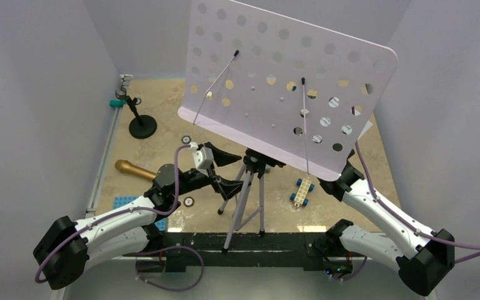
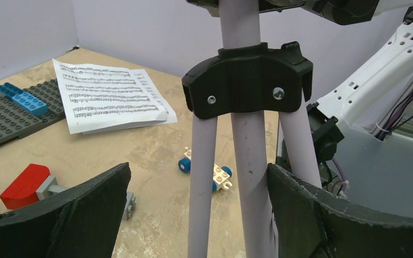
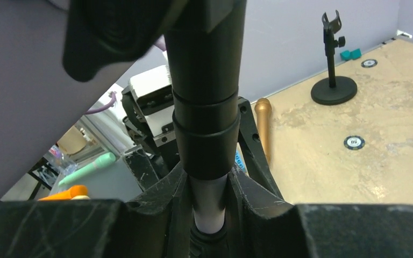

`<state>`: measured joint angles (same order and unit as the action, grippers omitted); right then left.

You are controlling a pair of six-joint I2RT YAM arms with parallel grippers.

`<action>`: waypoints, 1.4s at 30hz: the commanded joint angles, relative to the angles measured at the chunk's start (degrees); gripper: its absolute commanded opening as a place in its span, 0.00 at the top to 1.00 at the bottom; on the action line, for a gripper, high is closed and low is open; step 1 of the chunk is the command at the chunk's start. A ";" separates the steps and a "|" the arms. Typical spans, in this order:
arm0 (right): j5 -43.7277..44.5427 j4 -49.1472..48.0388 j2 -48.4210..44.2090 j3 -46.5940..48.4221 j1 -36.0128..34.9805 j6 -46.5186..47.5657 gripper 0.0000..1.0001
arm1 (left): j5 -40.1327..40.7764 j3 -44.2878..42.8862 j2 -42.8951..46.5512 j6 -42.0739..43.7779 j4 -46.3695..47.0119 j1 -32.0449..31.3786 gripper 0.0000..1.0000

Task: Pack up the instrument practice props

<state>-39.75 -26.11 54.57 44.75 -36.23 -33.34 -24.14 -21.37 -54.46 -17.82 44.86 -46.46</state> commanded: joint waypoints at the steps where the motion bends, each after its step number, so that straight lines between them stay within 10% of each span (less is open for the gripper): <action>1: 2.61 -9.18 -3.32 0.88 -0.16 -0.18 1.00 | 1.38 0.24 0.97 0.27 2.92 0.12 0.00; 11: 5.64 -11.37 -4.95 -0.83 -0.18 1.56 1.00 | 4.01 0.68 -1.03 -0.72 5.65 0.05 0.07; 28: 4.95 -8.38 -7.36 0.51 -0.16 1.67 1.00 | 35.27 5.31 15.17 1.02 -0.08 0.21 0.00; 42: -1.28 -3.14 -4.46 7.87 3.09 -6.09 1.00 | -12.80 -1.49 16.90 -22.05 -6.08 9.70 0.00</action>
<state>-39.42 -19.88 52.29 44.80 -32.99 -35.20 -22.48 -19.29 -34.11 -32.10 37.10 -37.15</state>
